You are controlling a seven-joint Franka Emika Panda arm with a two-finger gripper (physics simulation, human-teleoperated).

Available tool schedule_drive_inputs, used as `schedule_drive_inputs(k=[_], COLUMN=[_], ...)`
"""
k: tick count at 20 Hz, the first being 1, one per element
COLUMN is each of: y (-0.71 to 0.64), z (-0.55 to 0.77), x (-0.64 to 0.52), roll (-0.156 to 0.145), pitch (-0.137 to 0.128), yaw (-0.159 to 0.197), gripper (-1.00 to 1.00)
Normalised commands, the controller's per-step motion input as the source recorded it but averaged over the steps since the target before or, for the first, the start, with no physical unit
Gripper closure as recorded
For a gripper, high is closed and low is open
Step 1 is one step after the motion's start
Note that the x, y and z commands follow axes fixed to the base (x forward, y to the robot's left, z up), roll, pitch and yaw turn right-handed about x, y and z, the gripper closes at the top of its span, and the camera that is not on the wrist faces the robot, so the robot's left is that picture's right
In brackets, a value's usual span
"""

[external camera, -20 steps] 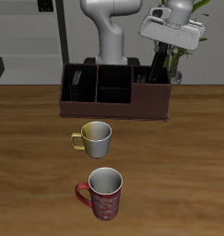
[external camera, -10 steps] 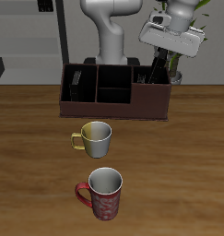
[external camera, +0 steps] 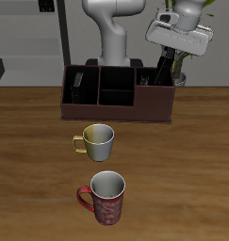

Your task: Place the left black book into the back desk caddy's left compartment and place the yellow book into the back desk caddy's right compartment and place the right black book into the back desk caddy's right compartment

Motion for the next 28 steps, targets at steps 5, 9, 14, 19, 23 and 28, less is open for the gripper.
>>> schedule_drive_inputs(k=[5, 9, 14, 19, 23, 28], y=[0.13, -0.01, -0.09, -0.03, 0.01, 0.02], z=[0.05, 0.00, 0.04, 0.06, 0.03, -0.14], x=[-0.13, -0.10, 0.07, -0.06, -0.04, 0.02], roll=[0.029, 0.015, 0.004, 0.010, 0.003, 0.009], pitch=[-0.034, -0.033, -0.062, -0.069, -0.033, 0.026], yaw=[0.031, 0.031, 0.047, 0.060, 0.014, -0.015], gripper=[1.00, 1.00, 1.00, 1.00, 1.00, 1.00])
